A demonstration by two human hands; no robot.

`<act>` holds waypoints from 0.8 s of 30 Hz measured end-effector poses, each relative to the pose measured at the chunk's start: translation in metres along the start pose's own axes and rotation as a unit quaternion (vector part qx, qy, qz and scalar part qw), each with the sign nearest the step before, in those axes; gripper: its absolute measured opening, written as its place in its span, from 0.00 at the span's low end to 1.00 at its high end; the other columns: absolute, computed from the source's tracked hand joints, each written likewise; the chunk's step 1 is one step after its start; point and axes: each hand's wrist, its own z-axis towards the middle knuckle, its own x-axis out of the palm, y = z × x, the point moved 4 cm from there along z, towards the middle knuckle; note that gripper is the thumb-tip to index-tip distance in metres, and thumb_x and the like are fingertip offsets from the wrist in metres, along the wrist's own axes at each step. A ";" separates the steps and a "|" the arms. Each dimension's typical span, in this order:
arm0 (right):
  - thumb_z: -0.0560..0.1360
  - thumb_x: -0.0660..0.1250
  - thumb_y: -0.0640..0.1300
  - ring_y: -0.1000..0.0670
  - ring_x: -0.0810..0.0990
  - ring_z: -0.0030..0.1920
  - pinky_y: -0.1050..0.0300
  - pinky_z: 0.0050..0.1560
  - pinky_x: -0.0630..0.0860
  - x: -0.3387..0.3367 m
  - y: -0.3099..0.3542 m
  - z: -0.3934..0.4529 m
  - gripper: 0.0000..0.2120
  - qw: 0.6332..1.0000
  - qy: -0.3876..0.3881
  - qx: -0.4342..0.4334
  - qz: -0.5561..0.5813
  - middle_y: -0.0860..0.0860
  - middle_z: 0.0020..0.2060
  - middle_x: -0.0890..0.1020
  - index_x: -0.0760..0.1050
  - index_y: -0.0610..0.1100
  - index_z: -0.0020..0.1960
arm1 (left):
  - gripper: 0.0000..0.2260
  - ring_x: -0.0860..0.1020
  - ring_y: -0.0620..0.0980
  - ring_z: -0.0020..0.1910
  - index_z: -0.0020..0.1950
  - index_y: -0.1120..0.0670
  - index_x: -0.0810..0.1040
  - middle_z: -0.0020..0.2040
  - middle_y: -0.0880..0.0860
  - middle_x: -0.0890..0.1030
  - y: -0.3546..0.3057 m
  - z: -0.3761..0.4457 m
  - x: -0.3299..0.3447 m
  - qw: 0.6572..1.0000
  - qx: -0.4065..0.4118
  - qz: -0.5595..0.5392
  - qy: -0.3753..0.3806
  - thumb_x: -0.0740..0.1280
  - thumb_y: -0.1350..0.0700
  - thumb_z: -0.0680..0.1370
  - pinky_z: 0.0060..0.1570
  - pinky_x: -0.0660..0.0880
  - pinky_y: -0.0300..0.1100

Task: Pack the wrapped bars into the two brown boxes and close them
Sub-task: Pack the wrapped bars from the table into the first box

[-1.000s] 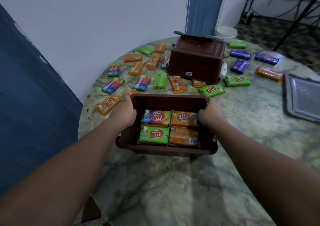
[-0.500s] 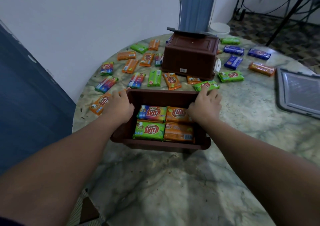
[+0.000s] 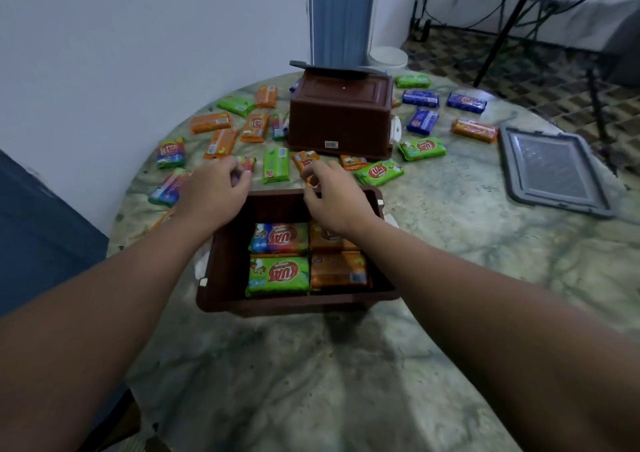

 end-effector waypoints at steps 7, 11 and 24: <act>0.80 0.66 0.47 0.49 0.79 0.50 0.47 0.52 0.79 0.045 0.053 0.026 0.12 0.997 -0.013 0.080 0.016 0.50 0.48 0.81 0.78 0.45 0.61 | 0.13 0.76 0.55 0.37 0.39 0.53 0.76 0.32 0.49 0.76 0.047 0.016 -0.016 0.998 0.000 -0.052 0.037 0.66 0.46 0.79 0.36 0.75 0.49; 0.79 0.68 0.49 0.49 0.80 0.49 0.50 0.51 0.78 0.066 0.078 0.039 0.11 0.994 -0.031 0.105 0.003 0.52 0.47 0.81 0.79 0.46 0.60 | 0.12 0.78 0.56 0.39 0.40 0.55 0.77 0.33 0.50 0.75 0.079 0.015 -0.027 0.996 0.012 -0.062 0.060 0.67 0.49 0.78 0.38 0.77 0.50; 0.78 0.70 0.53 0.50 0.79 0.51 0.53 0.47 0.77 0.109 0.116 0.074 0.14 0.994 0.045 0.087 -0.043 0.51 0.53 0.80 0.78 0.48 0.62 | 0.09 0.78 0.52 0.40 0.39 0.50 0.76 0.37 0.48 0.78 0.140 0.018 -0.024 0.991 -0.021 -0.012 0.132 0.66 0.47 0.75 0.40 0.78 0.49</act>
